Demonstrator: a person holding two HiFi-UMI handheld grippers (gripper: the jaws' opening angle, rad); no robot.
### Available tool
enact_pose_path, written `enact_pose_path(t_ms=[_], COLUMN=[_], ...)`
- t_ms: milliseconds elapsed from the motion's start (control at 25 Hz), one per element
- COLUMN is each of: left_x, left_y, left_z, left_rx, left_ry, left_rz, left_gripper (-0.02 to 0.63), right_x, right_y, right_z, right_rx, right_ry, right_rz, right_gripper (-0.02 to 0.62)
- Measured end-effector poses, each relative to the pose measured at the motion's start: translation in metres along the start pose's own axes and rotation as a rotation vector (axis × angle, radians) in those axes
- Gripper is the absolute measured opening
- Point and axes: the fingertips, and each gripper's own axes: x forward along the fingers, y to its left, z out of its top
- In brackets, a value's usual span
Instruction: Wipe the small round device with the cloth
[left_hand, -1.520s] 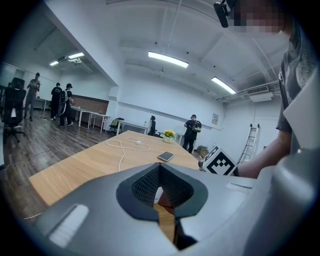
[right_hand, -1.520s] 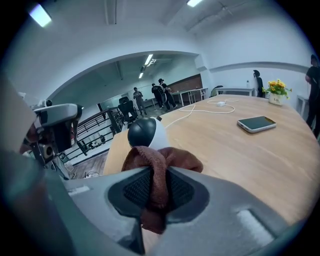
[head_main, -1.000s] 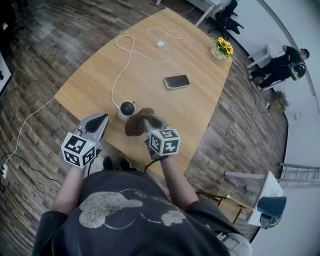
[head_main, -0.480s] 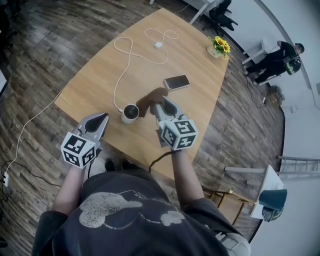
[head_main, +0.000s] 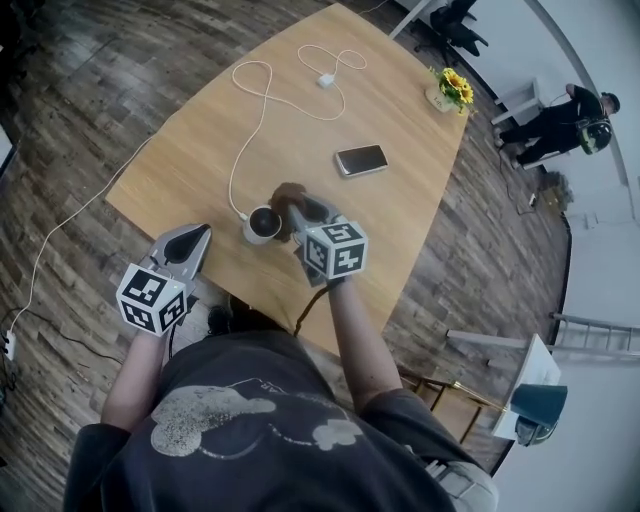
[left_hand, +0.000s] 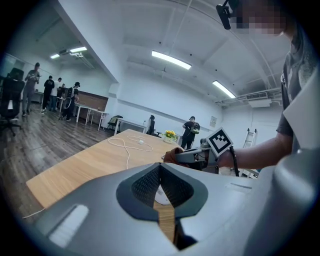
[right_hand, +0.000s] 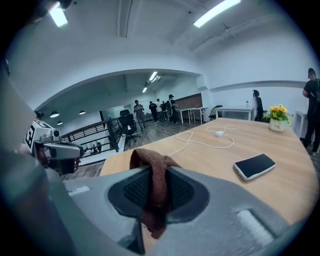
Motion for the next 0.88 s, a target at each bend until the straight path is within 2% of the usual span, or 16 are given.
enact_pose_path(t_ms=[200, 480, 680, 880], left_x=[0.006, 0.012, 0.016, 0.017], left_y=[0.004, 0.008, 0.005, 0.004], left_z=[-0.001, -0.007, -0.010, -0.007], left_rx=[-0.014, -0.021, -0.018, 0.000], left_ry=[0.020, 0.046, 0.063, 0.064], left_rz=[0.021, 0.041, 0.026, 0.013], left_gripper=[0.017, 0.017, 0.017, 0.018], right_x=[0.019, 0.036, 0.040, 0.030], right_y=[-0.015, -0.030, -0.034, -0.033], right_z=[-0.023, -0.060, -0.071, -0.052], right_rx=[0.056, 0.038, 0.106, 0.044], right_ry=[0.071, 0.168, 0.175, 0.137], right_rz=[0.022, 0.016, 0.028, 0.001], right_gripper=[0.054, 0.054, 0.054, 0.054])
